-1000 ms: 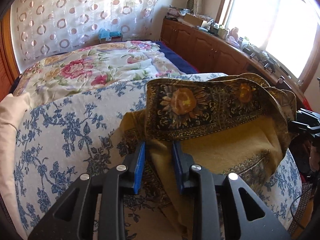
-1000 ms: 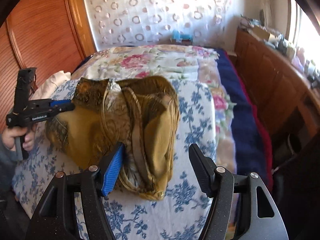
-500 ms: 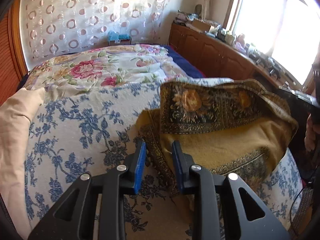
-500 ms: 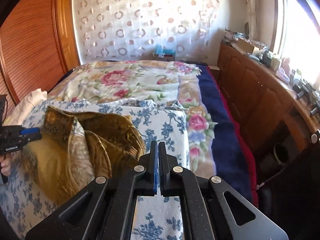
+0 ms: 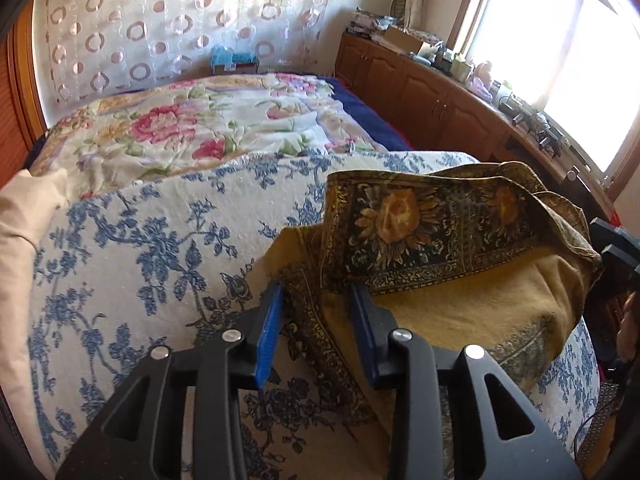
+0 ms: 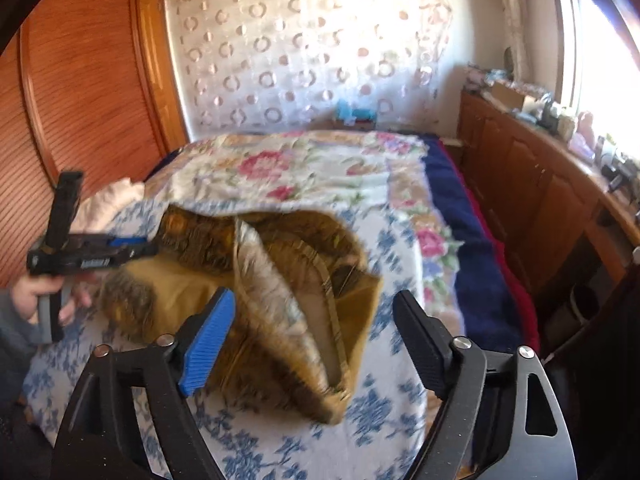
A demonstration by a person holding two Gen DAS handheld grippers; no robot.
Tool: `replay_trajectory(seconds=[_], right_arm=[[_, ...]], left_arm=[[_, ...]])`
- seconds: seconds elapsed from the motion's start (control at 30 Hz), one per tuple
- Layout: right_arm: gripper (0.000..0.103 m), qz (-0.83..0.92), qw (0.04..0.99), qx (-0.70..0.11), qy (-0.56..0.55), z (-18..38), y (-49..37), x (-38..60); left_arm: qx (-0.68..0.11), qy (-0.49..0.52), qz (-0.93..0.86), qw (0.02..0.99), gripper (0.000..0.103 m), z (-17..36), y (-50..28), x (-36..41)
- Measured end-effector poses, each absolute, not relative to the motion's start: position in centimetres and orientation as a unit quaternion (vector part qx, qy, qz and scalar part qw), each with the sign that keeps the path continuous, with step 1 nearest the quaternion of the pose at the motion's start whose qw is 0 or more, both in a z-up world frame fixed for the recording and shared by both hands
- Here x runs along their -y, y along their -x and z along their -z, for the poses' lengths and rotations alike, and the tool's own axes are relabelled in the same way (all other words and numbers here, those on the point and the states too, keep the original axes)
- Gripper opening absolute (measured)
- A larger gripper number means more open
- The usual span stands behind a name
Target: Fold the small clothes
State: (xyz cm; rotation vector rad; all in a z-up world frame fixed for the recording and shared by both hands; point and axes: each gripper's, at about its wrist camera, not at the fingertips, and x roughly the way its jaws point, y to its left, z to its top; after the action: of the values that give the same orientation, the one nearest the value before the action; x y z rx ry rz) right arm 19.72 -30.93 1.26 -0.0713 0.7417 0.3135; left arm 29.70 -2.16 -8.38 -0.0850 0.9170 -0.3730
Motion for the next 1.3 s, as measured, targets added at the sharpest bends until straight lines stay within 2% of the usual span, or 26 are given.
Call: replay_trajectory(seconds=[0.43,0.47,0.5,0.53,0.6,0.63,0.73,1.0,1.3], right_arm=[[0.083,-0.175,0.884,-0.430,-0.061,4.8,-27.0,33.1],[0.078,-0.185,0.882,-0.429,-0.059,4.8,-27.1,32.8],[0.068,-0.193,0.880,-0.429,-0.057,4.7,-27.0,32.4],[0.056,-0.203,0.878,-0.430,-0.057,4.7,-26.9,32.0],[0.043,-0.217,0.873,-0.433,-0.051,4.7,-26.8,31.3],[0.034,-0.222,0.872,-0.434,-0.046,4.7,-26.4,30.8],[0.016,-0.231,0.872,-0.430,-0.028,4.3,-26.0,30.1],[0.012,-0.250,0.900,-0.357,0.016,-1.1,-24.3,26.7],[0.012,-0.348,0.885,-0.292,0.102,-6.8,-27.3,13.1]], left_arm=[[-0.452,0.047,0.190,0.870,0.039,8.5,-30.8,2.9],[-0.452,0.054,0.196,0.869,0.036,8.4,-30.8,2.8],[-0.450,0.058,0.201,0.868,0.024,8.4,-30.8,2.8],[-0.448,0.065,0.214,0.866,0.019,8.2,-30.6,2.8],[-0.443,0.061,0.219,0.867,0.004,7.9,-30.3,2.9],[-0.432,0.066,0.225,0.871,0.003,7.5,-30.0,2.8],[-0.410,0.087,0.237,0.876,0.002,6.0,-28.7,2.0],[-0.334,0.133,0.240,0.902,0.002,0.3,-23.6,-2.9],[-0.262,0.157,0.124,0.944,0.002,-2.3,-17.6,-14.6]])
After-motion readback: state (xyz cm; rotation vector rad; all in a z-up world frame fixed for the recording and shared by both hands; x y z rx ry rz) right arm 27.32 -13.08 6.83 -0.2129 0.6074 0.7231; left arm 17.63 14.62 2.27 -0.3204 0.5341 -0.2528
